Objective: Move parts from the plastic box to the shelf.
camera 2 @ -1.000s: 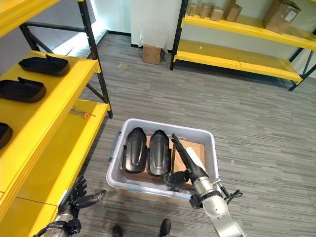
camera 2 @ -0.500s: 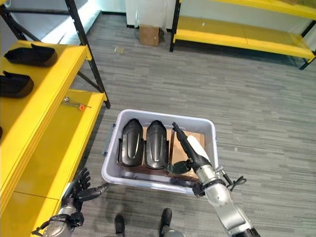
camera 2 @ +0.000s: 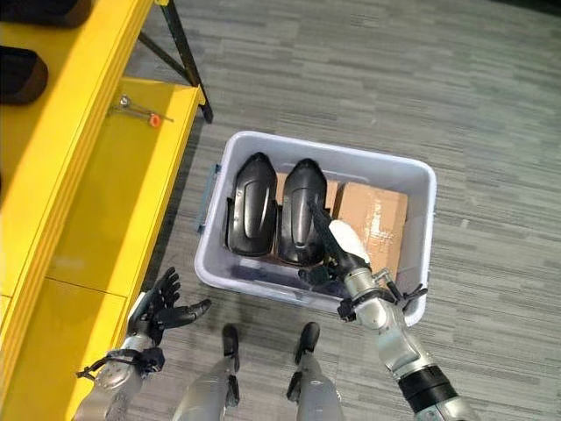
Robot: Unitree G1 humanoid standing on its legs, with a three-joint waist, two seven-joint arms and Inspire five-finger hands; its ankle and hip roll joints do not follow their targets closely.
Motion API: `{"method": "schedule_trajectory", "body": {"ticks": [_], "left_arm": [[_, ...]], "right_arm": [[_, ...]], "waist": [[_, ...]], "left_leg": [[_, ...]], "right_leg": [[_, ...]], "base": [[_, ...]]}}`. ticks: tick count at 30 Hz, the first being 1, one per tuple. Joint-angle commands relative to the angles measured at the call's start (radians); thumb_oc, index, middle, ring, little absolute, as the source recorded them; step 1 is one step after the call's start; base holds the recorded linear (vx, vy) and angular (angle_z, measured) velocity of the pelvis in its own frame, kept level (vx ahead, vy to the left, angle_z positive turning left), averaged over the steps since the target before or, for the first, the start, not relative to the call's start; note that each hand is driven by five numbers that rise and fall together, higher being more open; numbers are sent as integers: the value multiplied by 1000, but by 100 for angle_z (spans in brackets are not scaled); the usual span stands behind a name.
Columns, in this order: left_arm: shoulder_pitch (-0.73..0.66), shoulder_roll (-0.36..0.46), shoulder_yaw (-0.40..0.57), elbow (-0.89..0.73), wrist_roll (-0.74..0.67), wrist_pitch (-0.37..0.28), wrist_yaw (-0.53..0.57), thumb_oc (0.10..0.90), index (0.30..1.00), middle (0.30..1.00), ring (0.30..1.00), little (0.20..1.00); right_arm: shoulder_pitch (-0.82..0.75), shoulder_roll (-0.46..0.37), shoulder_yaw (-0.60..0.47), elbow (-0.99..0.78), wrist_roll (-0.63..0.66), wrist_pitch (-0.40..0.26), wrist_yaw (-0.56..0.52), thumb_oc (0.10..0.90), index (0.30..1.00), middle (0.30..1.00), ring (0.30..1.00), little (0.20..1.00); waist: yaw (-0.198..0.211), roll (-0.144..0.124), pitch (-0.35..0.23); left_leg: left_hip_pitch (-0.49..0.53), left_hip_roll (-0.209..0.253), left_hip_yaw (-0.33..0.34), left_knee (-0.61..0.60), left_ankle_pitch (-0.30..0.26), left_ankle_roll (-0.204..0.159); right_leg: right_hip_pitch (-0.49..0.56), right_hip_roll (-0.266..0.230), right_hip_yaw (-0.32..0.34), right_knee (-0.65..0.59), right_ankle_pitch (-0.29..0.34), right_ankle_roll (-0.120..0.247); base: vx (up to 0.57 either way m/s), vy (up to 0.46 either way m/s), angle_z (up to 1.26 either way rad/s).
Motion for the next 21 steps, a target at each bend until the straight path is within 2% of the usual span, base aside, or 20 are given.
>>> {"method": "schedule_trajectory", "body": {"ticks": [1,21], "left_arm": [[11,58,-1,-73,-24,-84,12,900,1000,1000,1000,1000],[3,68,-9,-83,-29,-89,16,900,1000,1000,1000,1000]], "right_arm": [[-73,-20,12,-60,-51,-56,-50,900,1000,1000,1000,1000],[-136,-38,70,23,-193,-32,-70,900,1000,1000,1000,1000]], "waist": [[-1,-26,-44],[12,-34,-5]], "left_leg": [[-1,11,-29,127,-107,14],[-23,-2,-31,143,-116,18]], "right_leg": [[-83,-134,43,180,-38,104],[-97,-143,43,176,-24,106]], "base": [[-34,32,2],[0,0,0]]}}
